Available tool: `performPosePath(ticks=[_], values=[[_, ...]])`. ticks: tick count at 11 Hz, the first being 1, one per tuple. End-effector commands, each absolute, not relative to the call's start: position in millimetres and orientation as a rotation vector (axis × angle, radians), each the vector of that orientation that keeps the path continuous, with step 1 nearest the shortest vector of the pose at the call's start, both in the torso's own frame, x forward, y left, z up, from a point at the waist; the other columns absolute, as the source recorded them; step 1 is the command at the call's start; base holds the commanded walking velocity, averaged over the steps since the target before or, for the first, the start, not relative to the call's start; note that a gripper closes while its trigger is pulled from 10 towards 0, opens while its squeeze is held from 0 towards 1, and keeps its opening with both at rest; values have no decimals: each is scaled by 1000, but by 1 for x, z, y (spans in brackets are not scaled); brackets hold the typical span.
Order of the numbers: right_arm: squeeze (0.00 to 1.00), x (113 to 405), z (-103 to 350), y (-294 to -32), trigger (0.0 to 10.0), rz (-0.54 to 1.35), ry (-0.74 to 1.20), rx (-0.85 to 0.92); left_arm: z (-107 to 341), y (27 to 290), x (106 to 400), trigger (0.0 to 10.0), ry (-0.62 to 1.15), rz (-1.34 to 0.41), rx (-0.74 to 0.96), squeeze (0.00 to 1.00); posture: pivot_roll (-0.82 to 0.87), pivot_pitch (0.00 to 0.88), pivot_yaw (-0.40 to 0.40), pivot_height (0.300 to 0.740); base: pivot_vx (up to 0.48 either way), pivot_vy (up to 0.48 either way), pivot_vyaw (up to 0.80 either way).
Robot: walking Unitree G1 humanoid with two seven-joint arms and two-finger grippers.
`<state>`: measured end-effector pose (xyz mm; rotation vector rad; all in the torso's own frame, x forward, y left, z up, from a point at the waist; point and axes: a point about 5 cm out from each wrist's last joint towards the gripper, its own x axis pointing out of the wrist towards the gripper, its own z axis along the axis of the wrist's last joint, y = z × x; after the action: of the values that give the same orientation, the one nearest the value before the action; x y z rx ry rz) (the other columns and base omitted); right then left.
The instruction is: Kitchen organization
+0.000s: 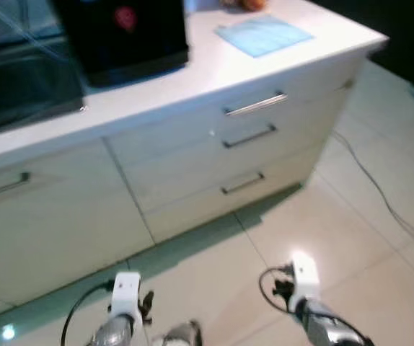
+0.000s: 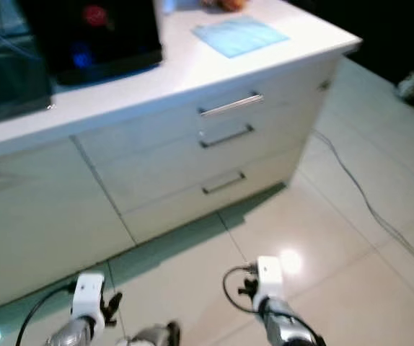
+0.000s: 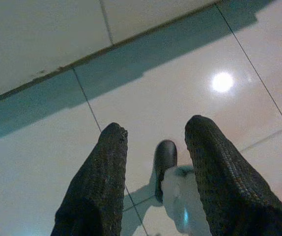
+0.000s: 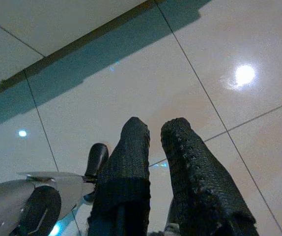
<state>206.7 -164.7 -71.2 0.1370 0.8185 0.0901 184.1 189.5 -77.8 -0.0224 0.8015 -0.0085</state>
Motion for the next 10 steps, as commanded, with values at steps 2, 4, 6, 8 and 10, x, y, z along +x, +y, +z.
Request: performPosePath(ticks=[2,4,6,8,10], values=[[0,204,-73,-161,10000,94,828,157,-80,192,179,10000,821,-4,-15,0,78,81,46,740,0,0,800],[0,204,-73,-160,10000,92,827,164,-80,193,179,10000,821,-1,-14,0,79,80,48,740,0,0,800],[0,204,-73,-160,10000,90,827,169,-80,194,178,10000,824,0,-13,0,80,80,50,740,0,0,800],[0,204,-73,-160,10000,90,829,173,-80,194,178,10000,824,-1,-11,0,81,82,50,740,0,0,800],[0,204,-73,-159,10000,91,829,175,-80,195,179,10000,822,3,-9,0,82,80,50,740,0,0,800]])
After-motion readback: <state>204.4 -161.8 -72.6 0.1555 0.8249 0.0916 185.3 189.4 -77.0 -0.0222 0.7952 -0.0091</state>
